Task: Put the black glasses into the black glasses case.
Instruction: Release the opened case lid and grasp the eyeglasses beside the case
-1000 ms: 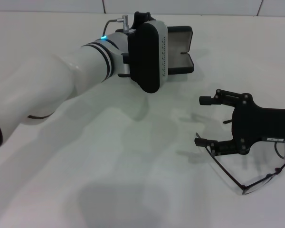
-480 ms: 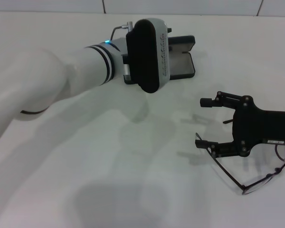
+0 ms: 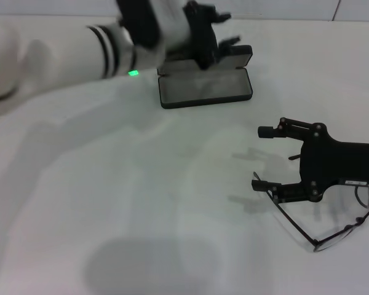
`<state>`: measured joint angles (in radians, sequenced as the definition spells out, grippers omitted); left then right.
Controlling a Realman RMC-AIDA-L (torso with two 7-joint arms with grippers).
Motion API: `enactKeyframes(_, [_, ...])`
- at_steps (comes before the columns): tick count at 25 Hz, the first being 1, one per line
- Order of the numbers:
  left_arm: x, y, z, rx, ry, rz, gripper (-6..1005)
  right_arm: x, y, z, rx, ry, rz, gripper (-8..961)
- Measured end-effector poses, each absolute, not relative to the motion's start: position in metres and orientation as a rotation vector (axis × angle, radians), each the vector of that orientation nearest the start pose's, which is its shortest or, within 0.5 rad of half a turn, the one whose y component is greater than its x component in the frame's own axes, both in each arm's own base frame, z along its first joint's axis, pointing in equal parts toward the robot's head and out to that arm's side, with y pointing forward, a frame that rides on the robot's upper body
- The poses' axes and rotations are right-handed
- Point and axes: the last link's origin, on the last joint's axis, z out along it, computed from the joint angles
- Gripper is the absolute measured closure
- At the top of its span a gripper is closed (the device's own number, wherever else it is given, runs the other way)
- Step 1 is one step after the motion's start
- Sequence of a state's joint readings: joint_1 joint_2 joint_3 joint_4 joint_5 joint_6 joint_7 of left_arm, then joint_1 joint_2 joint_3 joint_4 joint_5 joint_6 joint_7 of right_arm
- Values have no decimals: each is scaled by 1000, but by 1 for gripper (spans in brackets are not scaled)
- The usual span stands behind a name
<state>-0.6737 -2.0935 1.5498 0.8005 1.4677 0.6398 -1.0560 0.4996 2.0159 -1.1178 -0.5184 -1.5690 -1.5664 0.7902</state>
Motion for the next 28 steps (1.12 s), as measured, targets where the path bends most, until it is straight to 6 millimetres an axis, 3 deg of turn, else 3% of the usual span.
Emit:
enactKeyframes(6, [-150, 429, -27, -2429, -235, -852, 591, 239, 311, -24, -2769, -173, 827, 92])
enactKeyframes(11, [-166, 406, -20, -2333, -380, -1127, 586, 234, 315, -22, -2754, -166, 852, 93])
enactKeyframes(14, [-190, 384, -8, -2175, -455, -1321, 583, 232, 316, -22, -2754, -160, 863, 93])
enactKeyframes(15, [-190, 384, -8, -2175, -455, -1321, 582, 232, 316, -21, -2757, -149, 865, 93])
enactKeyframes(18, [-215, 368, -1, -2032, -559, -1405, 579, 232, 319, -18, -2750, -121, 865, 93])
enactKeyframes(22, [-239, 355, -6, -1969, -669, -1378, 556, 230, 327, -7, -2716, -95, 874, 93])
enactKeyframes(28, [-251, 347, -15, -1926, -749, -1364, 436, 226, 341, 10, -2705, -103, 802, 94])
